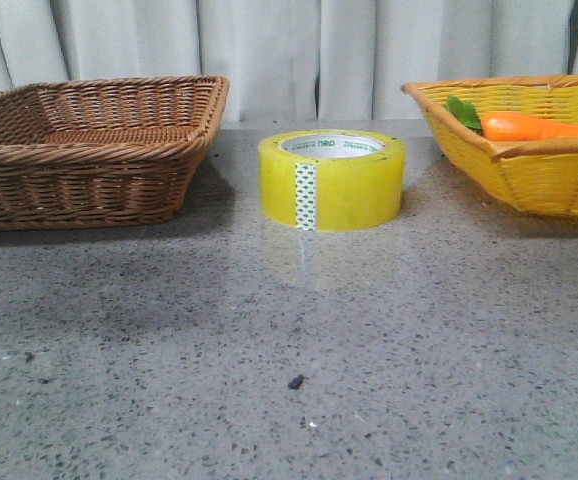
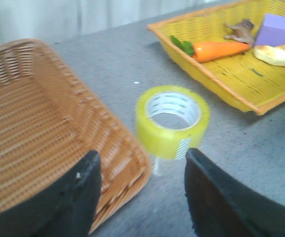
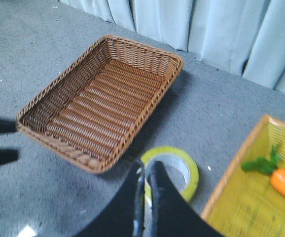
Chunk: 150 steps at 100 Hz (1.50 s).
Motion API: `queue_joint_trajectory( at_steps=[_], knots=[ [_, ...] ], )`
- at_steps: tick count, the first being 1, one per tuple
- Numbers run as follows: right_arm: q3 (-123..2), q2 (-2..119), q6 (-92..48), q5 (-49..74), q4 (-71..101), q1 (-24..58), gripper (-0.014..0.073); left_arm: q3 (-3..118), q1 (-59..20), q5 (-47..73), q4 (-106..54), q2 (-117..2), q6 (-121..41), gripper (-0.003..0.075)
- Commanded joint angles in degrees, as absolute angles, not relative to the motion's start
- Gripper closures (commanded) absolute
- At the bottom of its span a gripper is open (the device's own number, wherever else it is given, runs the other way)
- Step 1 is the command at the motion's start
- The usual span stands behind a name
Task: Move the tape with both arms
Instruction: 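Grasp the tape roll on the table with the left gripper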
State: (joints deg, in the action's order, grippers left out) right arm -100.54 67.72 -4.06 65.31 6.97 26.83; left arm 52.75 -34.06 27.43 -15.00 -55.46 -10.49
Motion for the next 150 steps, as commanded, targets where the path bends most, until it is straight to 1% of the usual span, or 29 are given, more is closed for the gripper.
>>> queue_joint_trajectory(
  at_steps=[1, 15, 29, 41, 52, 58, 70, 75, 116, 128, 137, 144, 149, 150],
  knots=[
    [-93.9, 60.1, -5.0, 60.5, 5.3, 26.6, 0.066, 59.8, -36.8, 24.3, -15.9, -61.2, -10.6, 0.0375],
    [-81.3, 49.6, -2.4, 54.0, 2.8, 26.5, 0.066, 69.4, -39.0, 28.9, -16.5, -70.9, -10.6, 0.0375],
    [-71.9, 41.6, 1.5, 48.7, 0.7, 26.5, 0.066, 80.2, -38.8, 38.6, -22.5, -80.5, -10.6, 0.0375],
    [-68.5, 38.5, 3.3, 48.3, 0.7, 26.5, 0.066, 88.3, -38.7, 46.0, -26.0, -88.5, -10.6, 0.0375],
    [-68.3, 38.4, 3.5, 49.8, 0.7, 26.5, 0.066, 93.3, -38.7, 47.5, -28.5, -93.6, -10.5, 0.0374],
    [-68.3, 38.4, 3.5, 49.8, 0.7, 26.5, 0.066, 94.9, -38.7, 47.5, -29.8, -95.9, -10.4, 0.0364],
    [-68.3, 38.4, 3.5, 49.8, 0.7, 26.5, 0.066, 96.2, -38.7, 46.9, -30.9, -99.2, -10.4, 0.0281],
    [-68.3, 38.4, 3.5, 49.9, 0.7, 26.5, 0.066, 96.2, -38.7, 46.4, -30.9, -100.2, -10.4, 0.0265],
    [-68.3, 38.5, 3.5, 51.0, 0.0, 26.5, 0.066, 96.4, -38.9, 46.2, -32.0, -107.2, -10.4, 0.0267],
    [-68.3, 38.7, 3.5, 51.8, 0.0, 26.5, 0.066, 96.4, -38.9, 46.1, -31.9, -109.1, -10.4, 0.0288],
    [-68.3, 38.7, 3.5, 51.9, 0.0, 26.5, 0.066, 96.4, -38.9, 46.1, -32.0, -110.0, -10.5, 0.0323],
    [-68.3, 38.7, 3.5, 51.9, -0.3, 26.5, 0.066, 96.4, -38.9, 46.1, -32.2, -110.6, -10.5, 0.0381],
    [-68.3, 38.7, 3.5, 51.9, -0.3, 26.5, 0.066, 96.4, -38.9, 46.1, -32.2, -110.7, -10.6, 0.0456],
    [-68.3, 38.7, 3.5, 51.9, -0.3, 26.5, 0.066, 96.4, -38.9, 46.1, -32.2, -110.7, -10.8, 0.0484]
  ],
)
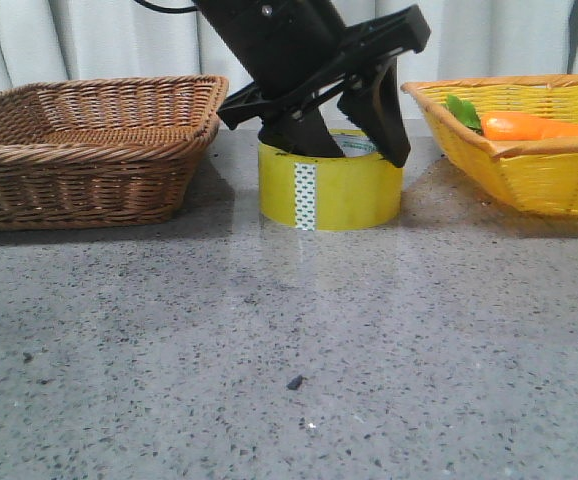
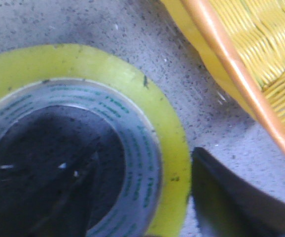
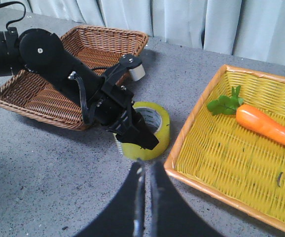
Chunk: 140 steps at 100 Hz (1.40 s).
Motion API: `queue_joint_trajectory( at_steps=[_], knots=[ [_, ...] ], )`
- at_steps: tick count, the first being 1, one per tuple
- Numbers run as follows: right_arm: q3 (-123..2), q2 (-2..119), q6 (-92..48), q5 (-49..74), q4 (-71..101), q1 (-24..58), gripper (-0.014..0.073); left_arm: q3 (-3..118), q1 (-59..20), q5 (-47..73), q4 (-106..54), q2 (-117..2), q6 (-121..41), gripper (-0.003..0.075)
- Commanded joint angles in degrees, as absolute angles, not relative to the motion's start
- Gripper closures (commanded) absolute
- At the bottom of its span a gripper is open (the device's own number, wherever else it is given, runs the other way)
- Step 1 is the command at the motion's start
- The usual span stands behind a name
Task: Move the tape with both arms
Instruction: 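Grasp the tape roll on the table with the left gripper, then carry the tape roll with the left gripper and lower it into the brown basket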
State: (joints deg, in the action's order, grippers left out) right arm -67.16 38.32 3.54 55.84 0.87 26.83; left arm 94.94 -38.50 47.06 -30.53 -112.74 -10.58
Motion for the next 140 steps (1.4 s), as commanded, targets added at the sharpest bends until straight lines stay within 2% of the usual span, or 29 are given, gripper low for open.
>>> queue_joint_trajectory(
  at_steps=[1, 11, 61, 77, 94, 113, 120, 125, 135, 140],
  knots=[
    [-68.3, 38.7, 3.5, 51.9, -0.3, 26.5, 0.066, 96.4, -38.9, 46.1, -32.2, -110.7, -10.8, 0.0498],
    [-68.3, 38.7, 3.5, 51.9, -0.3, 26.5, 0.066, 97.0, -38.9, 46.1, -32.2, -110.7, -12.8, 0.0743],
    [-68.3, 38.7, 3.5, 51.9, -0.4, 26.5, 0.066, 120.9, -37.1, 52.5, -33.1, -104.5, -13.6, 0.0741],
    [-68.3, 38.7, 3.5, 51.9, -0.4, 26.5, 0.066, 121.7, -32.4, 55.6, -24.5, -100.7, -11.8, 0.0741],
    [-68.3, 38.7, 3.5, 51.9, -0.4, 26.5, 0.066, 121.3, -25.6, 66.3, -12.8, -100.8, -7.7, 0.0741],
    [-68.3, 38.7, 3.5, 51.9, -0.4, 26.5, 0.066, 118.5, -19.5, 69.3, -11.9, -102.4, -5.5, 0.0737],
    [-68.3, 38.7, 3.5, 51.9, -0.4, 26.5, 0.066, 117.8, -18.7, 68.7, -11.8, -102.4, -5.4, 0.0684],
    [-68.3, 38.7, 3.5, 52.2, -0.4, 26.5, 0.066, 117.5, -18.2, 68.8, -11.8, -102.4, -5.4, 0.0603],
    [-68.3, 38.7, 3.5, 53.5, -0.4, 26.5, 0.066, 117.5, -18.2, 69.6, -11.8, -102.4, -5.2, 0.0391],
    [-68.3, 38.7, 3.5, 54.7, -0.4, 26.5, 0.066, 117.5, -18.2, 70.5, -11.8, -102.1, -5.2, 0.0329]
  ],
)
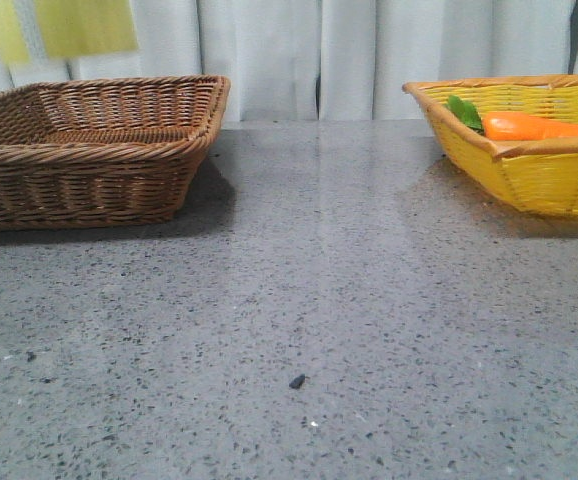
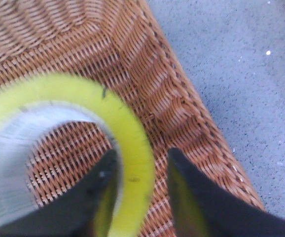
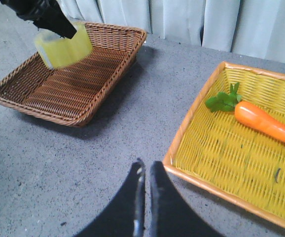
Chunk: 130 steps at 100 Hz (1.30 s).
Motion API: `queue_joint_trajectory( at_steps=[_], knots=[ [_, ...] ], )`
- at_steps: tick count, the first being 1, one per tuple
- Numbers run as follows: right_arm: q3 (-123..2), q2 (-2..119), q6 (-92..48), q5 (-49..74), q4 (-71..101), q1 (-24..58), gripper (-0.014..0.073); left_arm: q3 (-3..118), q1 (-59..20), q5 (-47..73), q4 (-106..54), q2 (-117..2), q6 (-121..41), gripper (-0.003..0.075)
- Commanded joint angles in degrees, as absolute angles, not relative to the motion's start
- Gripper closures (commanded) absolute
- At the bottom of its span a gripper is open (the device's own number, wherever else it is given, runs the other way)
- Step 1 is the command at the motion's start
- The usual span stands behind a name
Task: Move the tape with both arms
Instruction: 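Carry the tape roll with the left gripper and lower it into the brown basket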
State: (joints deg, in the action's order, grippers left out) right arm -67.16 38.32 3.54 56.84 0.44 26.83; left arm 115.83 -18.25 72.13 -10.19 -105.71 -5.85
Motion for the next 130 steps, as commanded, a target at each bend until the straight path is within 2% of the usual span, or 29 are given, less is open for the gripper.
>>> queue_joint_trajectory(
  at_steps=[1, 6, 16, 30, 54, 68, 87, 111, 130],
  knots=[
    [-68.3, 38.7, 3.5, 55.1, -0.4, 26.5, 0.066, 117.5, -18.2, 70.6, -11.8, -102.0, -5.2, 0.0325],
    [-68.1, 38.5, 3.5, 56.4, -0.5, 26.5, 0.066, 117.3, -18.5, 70.5, -11.9, -101.1, -5.1, 0.0325],
    [-66.7, 36.2, 3.5, 56.7, -2.4, 26.5, 0.066, 115.7, -20.3, 67.8, -10.8, -97.8, -4.6, 0.0388],
    [-60.8, 27.7, 3.5, 53.8, -6.7, 26.5, 0.066, 107.8, -26.0, 56.4, -5.3, -88.0, -3.2, 0.046],
    [-46.9, 9.3, 3.5, 49.5, -13.5, 26.5, 0.066, 80.8, -37.6, 33.3, -1.4, -68.1, -2.3, 0.0538],
    [-41.1, 1.2, 3.5, 43.1, -13.7, 26.5, 0.066, 64.3, -39.9, 22.6, -1.3, -58.3, -2.3, 0.0619],
    [-38.0, -1.4, 3.5, 42.1, -14.3, 26.5, 0.066, 49.2, -39.9, 19.2, -1.3, -47.6, -2.3, 0.074],
    [-36.5, -1.2, 3.5, 42.1, -14.3, 26.5, 0.066, 41.6, -39.9, 19.2, -1.3, -36.8, -2.3, 0.0741],
    [-36.5, -1.2, 3.5, 42.1, -14.3, 26.5, 0.066, 41.1, -39.9, 19.3, -1.3, -35.3, -2.3, 0.0741]
  ],
)
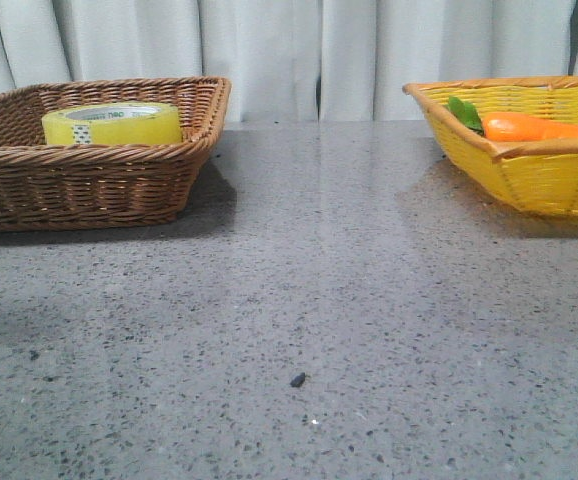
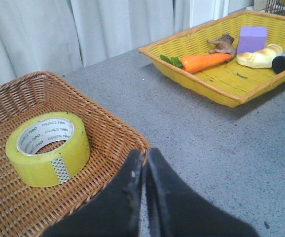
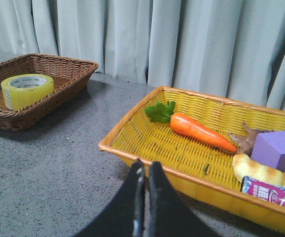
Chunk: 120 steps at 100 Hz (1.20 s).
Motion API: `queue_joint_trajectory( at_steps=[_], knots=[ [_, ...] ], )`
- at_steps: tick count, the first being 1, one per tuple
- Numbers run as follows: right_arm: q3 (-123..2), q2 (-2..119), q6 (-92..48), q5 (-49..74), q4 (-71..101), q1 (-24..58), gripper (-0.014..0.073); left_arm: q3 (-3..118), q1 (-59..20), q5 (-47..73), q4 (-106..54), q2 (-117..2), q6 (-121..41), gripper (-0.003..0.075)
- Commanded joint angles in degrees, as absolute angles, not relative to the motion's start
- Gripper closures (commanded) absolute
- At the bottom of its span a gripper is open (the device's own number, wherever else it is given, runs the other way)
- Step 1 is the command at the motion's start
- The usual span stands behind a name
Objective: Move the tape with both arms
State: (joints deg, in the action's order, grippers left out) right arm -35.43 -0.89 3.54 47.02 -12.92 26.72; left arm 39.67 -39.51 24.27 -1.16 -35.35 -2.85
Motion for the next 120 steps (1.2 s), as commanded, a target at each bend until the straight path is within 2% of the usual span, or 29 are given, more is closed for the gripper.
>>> queue_joint_trajectory(
  at_steps=[1, 47, 58, 85, 99, 120],
  knots=[
    [-36.5, -1.2, 3.5, 42.1, -14.3, 26.5, 0.066, 41.1, -39.9, 19.3, -1.3, -35.3, -2.3, 0.0741],
    [-36.5, -1.2, 3.5, 42.1, -14.3, 26.5, 0.066, 41.0, -39.7, 19.3, 0.8, -34.4, -3.0, 0.0741],
    [-36.5, -1.2, 3.5, 42.1, -14.3, 26.5, 0.066, 39.6, -35.3, 19.2, 6.8, -29.7, -3.3, 0.0741],
    [-36.5, -1.2, 3.5, 42.1, -14.3, 26.5, 0.066, 20.5, -19.7, 8.5, 9.9, -9.8, -3.3, 0.0741],
    [-36.5, -1.2, 3.5, 42.1, -14.3, 26.5, 0.066, 9.0, -16.8, 0.0, 3.0, -3.5, -2.7, 0.0741],
    [-36.5, -1.2, 3.5, 42.1, -14.3, 26.5, 0.066, 0.5, -13.6, 3.0, -5.4, 2.2, -2.7, 0.0741]
  ],
)
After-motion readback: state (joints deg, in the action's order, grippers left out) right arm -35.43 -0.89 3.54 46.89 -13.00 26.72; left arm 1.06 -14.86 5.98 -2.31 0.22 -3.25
